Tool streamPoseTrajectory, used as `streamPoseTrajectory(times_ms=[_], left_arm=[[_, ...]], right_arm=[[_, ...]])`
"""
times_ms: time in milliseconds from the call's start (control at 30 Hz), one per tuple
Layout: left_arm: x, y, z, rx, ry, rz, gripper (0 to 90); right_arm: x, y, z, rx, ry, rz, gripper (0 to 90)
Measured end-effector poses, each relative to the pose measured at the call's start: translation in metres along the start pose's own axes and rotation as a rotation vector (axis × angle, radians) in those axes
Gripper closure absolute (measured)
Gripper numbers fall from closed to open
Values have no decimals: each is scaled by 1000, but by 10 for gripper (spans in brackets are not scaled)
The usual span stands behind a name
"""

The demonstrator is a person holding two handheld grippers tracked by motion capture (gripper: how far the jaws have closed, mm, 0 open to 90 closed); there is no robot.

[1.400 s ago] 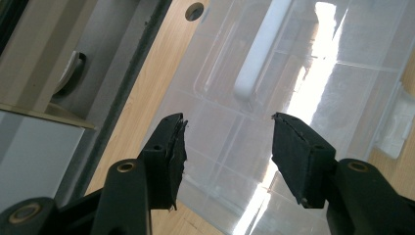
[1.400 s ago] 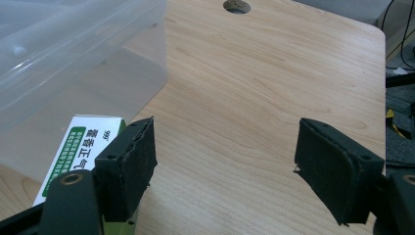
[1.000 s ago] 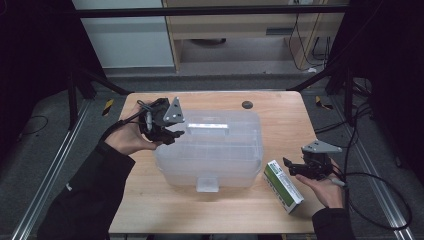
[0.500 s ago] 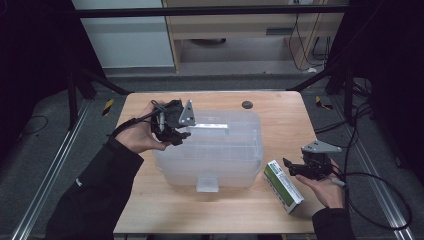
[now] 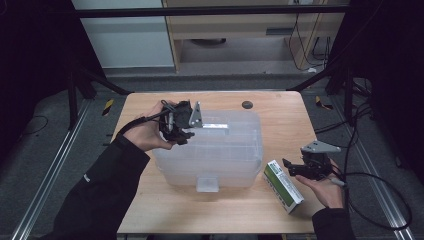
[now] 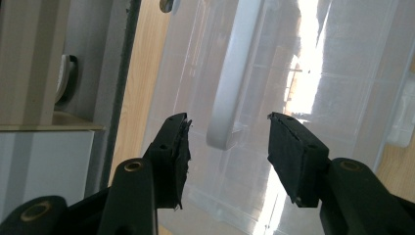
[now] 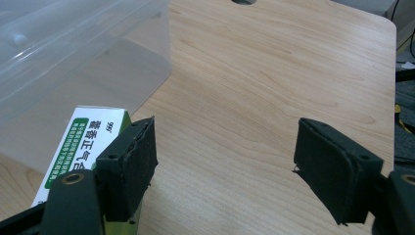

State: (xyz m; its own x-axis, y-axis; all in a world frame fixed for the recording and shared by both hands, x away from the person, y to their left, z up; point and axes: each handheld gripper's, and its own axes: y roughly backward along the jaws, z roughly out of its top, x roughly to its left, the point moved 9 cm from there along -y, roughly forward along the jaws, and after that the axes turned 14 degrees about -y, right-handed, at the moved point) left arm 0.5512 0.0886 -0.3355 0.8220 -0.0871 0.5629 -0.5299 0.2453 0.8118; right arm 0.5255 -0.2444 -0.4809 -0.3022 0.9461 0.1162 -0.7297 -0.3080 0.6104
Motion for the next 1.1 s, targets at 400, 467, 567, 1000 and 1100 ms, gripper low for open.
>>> streamPoseTrajectory(times_ms=[400, 467, 567, 1000, 1100], left_arm=[[3, -15, 6, 21, -38, -10, 508], [3, -19, 7, 25, -46, -12, 519], [3, -24, 6, 38, -53, -19, 529], [3, -37, 4, 56, -72, -43, 639], [3, -37, 5, 52, -72, -44, 675]], right_arm=[[1, 0, -1, 6, -8, 6, 246], [1, 0, -1, 8, -8, 5, 248], [1, 0, -1, 9, -2, 6, 249], [3, -2, -3, 21, 9, 8, 253], [3, -2, -3, 21, 9, 11, 255]])
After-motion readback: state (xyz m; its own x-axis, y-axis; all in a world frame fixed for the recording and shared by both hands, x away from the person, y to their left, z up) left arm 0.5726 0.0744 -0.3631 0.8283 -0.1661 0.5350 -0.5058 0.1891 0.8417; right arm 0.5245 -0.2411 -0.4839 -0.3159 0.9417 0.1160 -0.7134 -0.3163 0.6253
